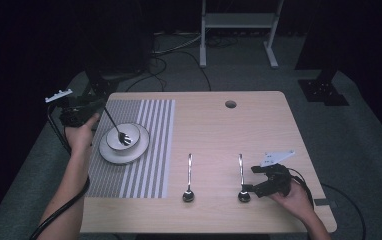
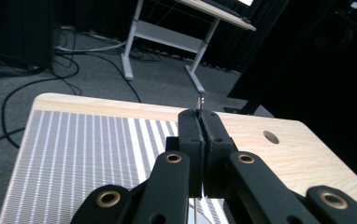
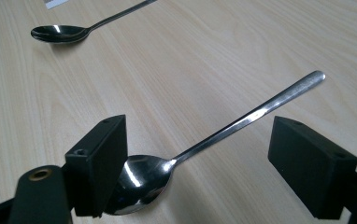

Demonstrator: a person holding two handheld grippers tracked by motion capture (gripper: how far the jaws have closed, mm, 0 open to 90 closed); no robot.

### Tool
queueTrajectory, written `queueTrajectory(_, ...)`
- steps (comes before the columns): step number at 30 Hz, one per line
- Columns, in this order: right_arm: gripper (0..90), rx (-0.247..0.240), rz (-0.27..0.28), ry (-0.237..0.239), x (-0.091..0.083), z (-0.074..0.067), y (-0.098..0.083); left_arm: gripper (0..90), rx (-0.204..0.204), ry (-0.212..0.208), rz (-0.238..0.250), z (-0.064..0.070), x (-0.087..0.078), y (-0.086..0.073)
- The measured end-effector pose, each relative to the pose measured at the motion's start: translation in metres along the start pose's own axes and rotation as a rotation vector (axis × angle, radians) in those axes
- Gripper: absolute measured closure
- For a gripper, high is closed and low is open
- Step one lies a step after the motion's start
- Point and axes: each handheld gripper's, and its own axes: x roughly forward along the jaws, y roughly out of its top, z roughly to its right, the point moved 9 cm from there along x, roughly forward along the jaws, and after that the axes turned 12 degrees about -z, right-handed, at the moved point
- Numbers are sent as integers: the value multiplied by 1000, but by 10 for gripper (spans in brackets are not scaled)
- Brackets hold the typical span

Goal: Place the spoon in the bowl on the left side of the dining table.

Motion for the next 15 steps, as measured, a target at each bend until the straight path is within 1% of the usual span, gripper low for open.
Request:
queueTrajectory(6,187,-3,1,-1,0,0,1,887,-1,24,-2,-7,-1,-2)
queueTrajectory(9,187,-5,3,-5,-1,0,1,887,-15,34,-1,-12,0,-5)
queueTrajectory(15,187,2,5,-6,-2,2,0,887,-25,57,-15,-21,4,-13)
